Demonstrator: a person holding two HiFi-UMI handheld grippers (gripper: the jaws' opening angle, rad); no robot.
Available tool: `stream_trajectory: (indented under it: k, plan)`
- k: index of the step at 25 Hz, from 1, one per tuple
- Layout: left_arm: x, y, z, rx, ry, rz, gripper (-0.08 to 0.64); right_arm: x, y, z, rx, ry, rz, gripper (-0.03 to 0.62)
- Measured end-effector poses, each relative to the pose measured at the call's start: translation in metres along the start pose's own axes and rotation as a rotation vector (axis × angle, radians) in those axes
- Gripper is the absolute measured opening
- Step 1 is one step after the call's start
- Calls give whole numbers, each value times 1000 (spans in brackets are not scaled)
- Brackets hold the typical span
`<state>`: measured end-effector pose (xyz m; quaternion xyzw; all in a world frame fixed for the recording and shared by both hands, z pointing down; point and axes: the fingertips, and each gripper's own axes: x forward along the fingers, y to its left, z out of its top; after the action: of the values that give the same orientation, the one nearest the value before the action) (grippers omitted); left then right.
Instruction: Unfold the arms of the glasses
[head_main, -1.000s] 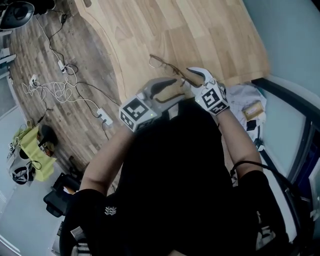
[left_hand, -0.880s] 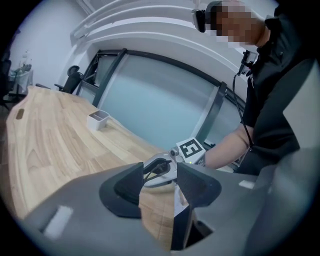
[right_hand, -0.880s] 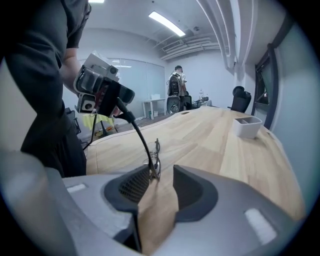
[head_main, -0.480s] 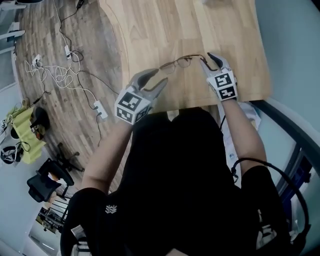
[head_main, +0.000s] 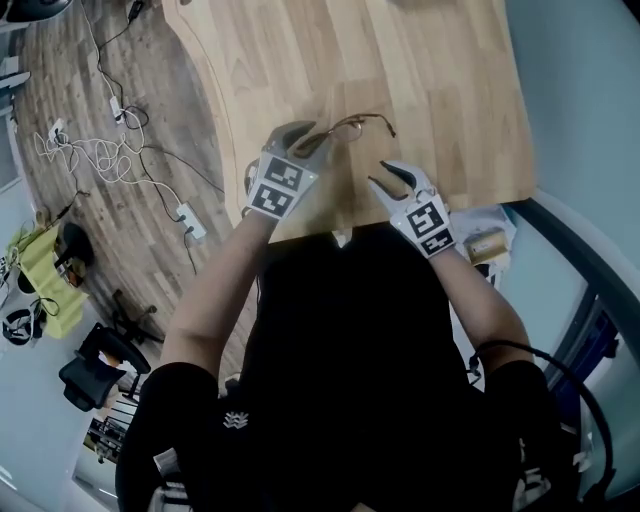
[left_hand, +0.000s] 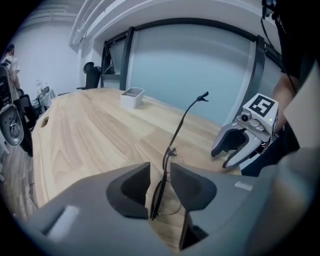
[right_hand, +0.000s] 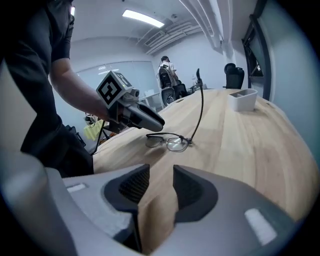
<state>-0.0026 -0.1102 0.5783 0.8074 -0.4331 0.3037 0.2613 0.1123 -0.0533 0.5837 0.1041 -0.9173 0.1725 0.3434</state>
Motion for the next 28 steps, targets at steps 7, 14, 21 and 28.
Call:
stream_trajectory:
  k: [7,14,21,28]
  plan:
    - [19,-6,-13,31,74,-37,99,2,-20,5,118,-44,-64,140]
    - [21,-11,-14,34,68,-52,32,5,-36,38,204,-177,-56,140]
    - [-1,-17,-7,82,-3,-96,26,8,-31,73,340,-332,3,140]
    - [-19,-22,-8,143,-29,-107,25,24,-29,97,369,-385,5,209]
